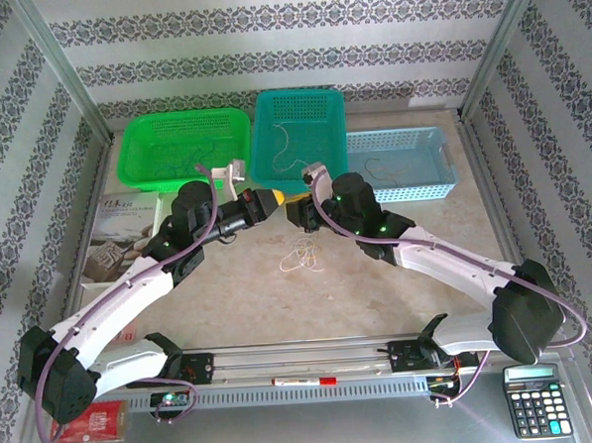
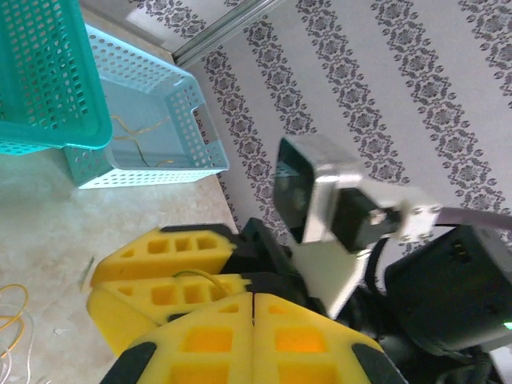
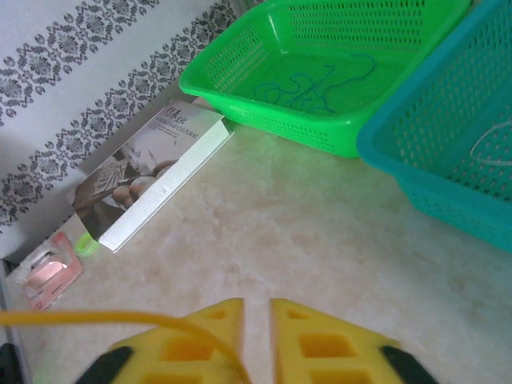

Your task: Untangle the cables

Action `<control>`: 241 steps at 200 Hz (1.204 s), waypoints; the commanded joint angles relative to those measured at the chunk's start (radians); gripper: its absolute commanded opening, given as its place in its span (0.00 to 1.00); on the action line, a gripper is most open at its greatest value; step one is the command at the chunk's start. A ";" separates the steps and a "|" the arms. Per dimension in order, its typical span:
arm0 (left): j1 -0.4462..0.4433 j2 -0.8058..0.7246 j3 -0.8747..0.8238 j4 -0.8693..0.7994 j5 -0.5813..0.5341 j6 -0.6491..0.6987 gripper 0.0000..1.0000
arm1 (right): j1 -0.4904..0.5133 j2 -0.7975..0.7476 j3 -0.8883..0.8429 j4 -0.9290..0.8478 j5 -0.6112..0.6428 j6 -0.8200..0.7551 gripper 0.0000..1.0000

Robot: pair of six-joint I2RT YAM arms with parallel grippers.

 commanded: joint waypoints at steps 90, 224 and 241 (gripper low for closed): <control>-0.016 -0.081 0.087 0.025 -0.063 -0.021 0.00 | -0.137 -0.213 -0.378 0.053 0.117 0.085 0.16; -0.016 -0.053 0.052 -0.017 -0.038 0.029 0.00 | -0.193 -0.445 -0.164 -0.151 -0.020 0.023 0.55; -0.016 -0.041 0.051 -0.017 -0.025 0.028 0.00 | -0.132 -0.406 -0.094 -0.160 -0.031 -0.020 0.59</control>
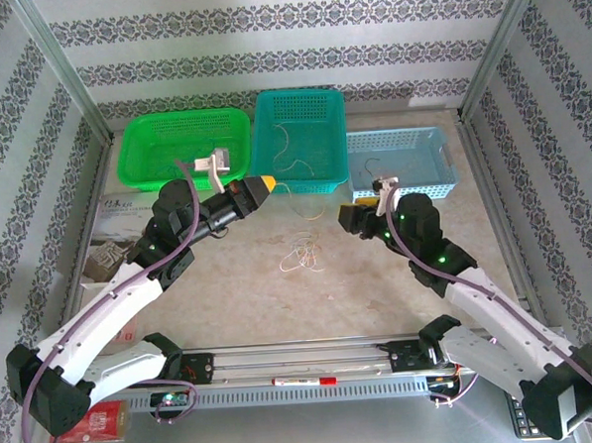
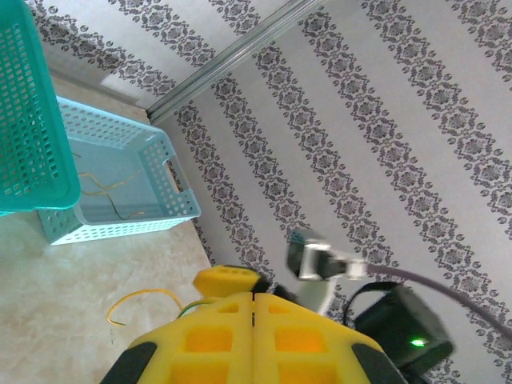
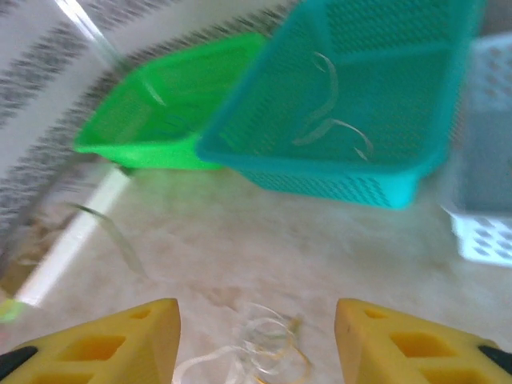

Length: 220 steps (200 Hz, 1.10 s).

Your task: Untangle the cables

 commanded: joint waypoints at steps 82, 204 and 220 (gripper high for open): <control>-0.016 0.044 -0.002 -0.001 0.074 0.008 0.00 | 0.186 0.283 0.330 -0.004 -0.140 -0.184 0.62; -0.025 0.043 -0.011 0.020 0.080 -0.003 0.00 | 0.148 0.387 0.370 0.047 -0.168 -0.154 0.00; -0.025 0.043 -0.018 0.028 0.071 -0.003 0.00 | 0.126 0.374 0.356 0.055 -0.163 -0.140 0.00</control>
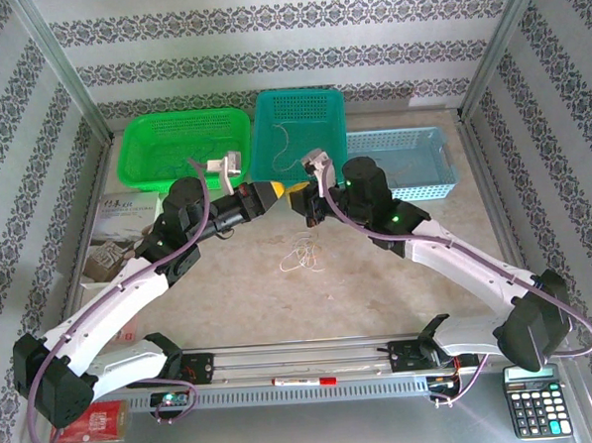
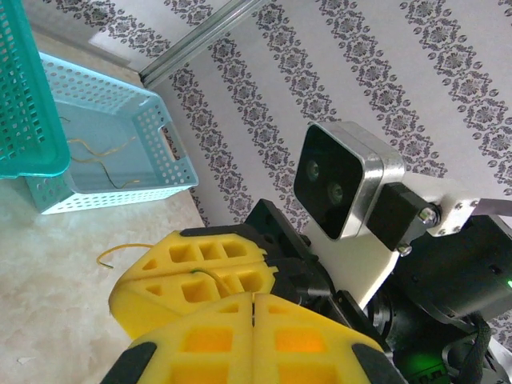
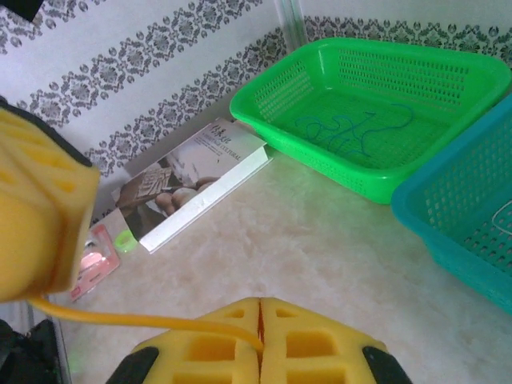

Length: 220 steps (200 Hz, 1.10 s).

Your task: Untangle the cables

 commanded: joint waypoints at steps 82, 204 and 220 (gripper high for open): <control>-0.014 -0.018 -0.045 -0.005 -0.052 0.024 1.00 | -0.303 -0.040 -0.062 0.043 0.152 0.044 0.00; -0.003 -0.017 -0.089 -0.047 -0.126 0.065 1.00 | -0.641 0.419 0.216 -0.010 0.255 0.027 0.00; 0.000 -0.008 -0.094 -0.042 -0.127 0.063 1.00 | -0.651 0.462 0.258 -0.023 0.246 0.024 0.09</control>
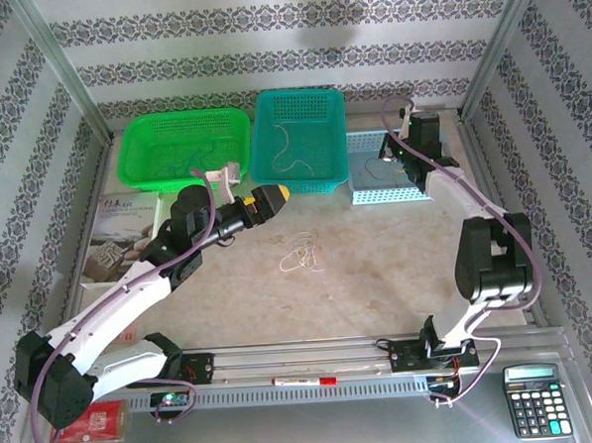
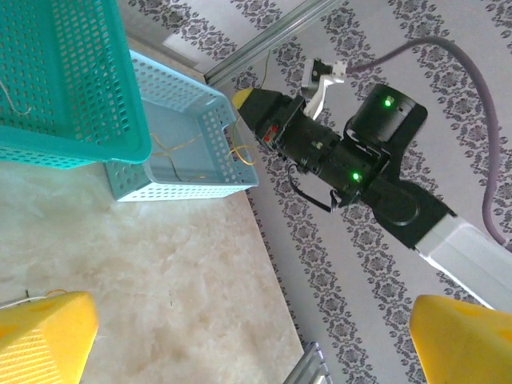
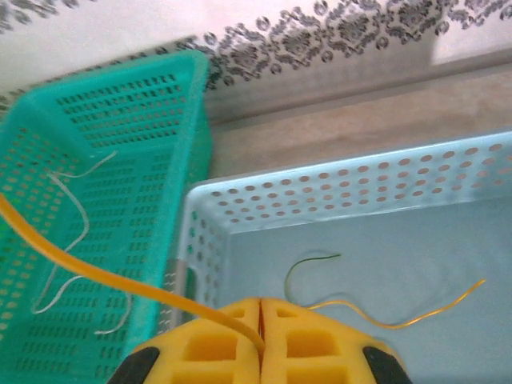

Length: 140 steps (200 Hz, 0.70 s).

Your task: Untangle the cables

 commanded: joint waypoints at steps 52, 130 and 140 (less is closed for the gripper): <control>0.006 0.016 -0.034 0.012 -0.035 0.023 1.00 | -0.025 0.038 0.103 -0.046 -0.063 -0.001 0.48; 0.011 -0.041 -0.118 -0.001 -0.139 0.040 1.00 | 0.114 -0.221 -0.136 0.004 -0.124 0.107 0.50; 0.011 -0.054 -0.133 -0.021 -0.164 0.049 1.00 | 0.155 -0.264 -0.179 0.006 -0.117 0.114 0.51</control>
